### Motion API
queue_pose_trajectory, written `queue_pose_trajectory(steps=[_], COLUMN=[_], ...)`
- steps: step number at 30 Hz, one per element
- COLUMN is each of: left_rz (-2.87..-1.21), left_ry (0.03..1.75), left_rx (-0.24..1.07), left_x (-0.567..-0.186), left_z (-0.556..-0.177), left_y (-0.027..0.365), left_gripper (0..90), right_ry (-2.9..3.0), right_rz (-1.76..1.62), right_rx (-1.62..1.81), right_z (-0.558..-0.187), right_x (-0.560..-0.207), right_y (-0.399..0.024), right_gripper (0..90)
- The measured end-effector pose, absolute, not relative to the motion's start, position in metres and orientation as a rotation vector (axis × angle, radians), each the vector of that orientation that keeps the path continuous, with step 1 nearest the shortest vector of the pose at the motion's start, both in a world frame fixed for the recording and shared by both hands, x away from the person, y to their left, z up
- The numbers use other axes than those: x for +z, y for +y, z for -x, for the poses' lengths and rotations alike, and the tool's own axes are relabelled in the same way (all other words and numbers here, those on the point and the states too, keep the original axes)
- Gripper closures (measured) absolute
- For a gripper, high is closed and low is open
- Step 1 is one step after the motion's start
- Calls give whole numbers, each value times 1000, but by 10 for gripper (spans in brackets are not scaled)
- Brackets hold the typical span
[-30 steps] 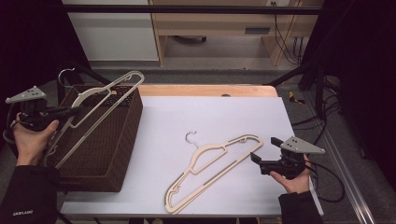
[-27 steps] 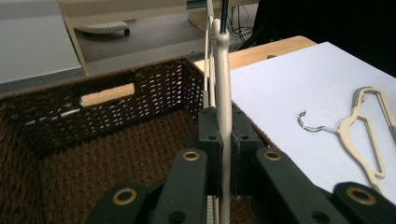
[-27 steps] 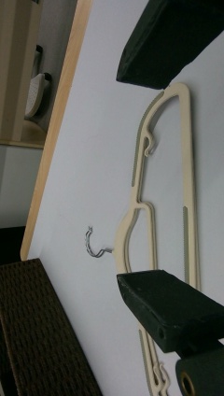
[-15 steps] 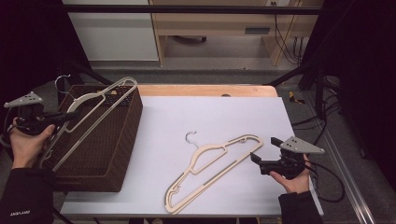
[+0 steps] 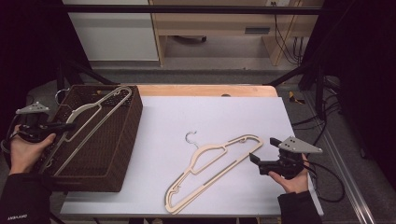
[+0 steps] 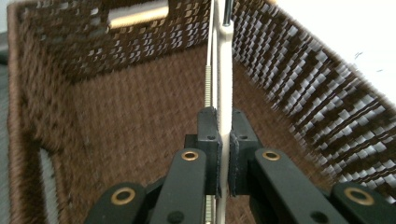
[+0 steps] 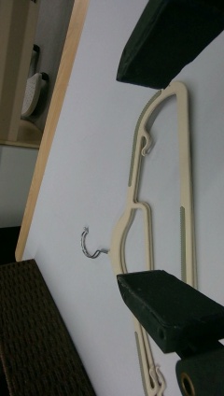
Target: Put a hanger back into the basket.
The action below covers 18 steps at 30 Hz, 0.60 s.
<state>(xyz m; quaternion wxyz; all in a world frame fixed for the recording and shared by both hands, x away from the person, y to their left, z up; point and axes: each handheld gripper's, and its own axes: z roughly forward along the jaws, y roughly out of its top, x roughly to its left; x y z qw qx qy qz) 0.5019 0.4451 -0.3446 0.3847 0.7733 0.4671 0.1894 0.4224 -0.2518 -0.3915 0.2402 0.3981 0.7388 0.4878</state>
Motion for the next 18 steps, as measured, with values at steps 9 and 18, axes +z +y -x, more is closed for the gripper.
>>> queue_pose_trajectory(steps=[9,18], left_rz=[-2021,-1992], left_ry=[1259,1412], left_rx=[403,487], left_x=[-370,-377], left_z=[-513,-511], left_y=[430,431], left_gripper=[842,667], right_ry=[2020,2027], right_rz=[-1089,-1085], right_rx=[1337,1338], right_z=[-422,-422], right_x=[-391,-391], right_y=[-252,-252], right_gripper=[49,53])
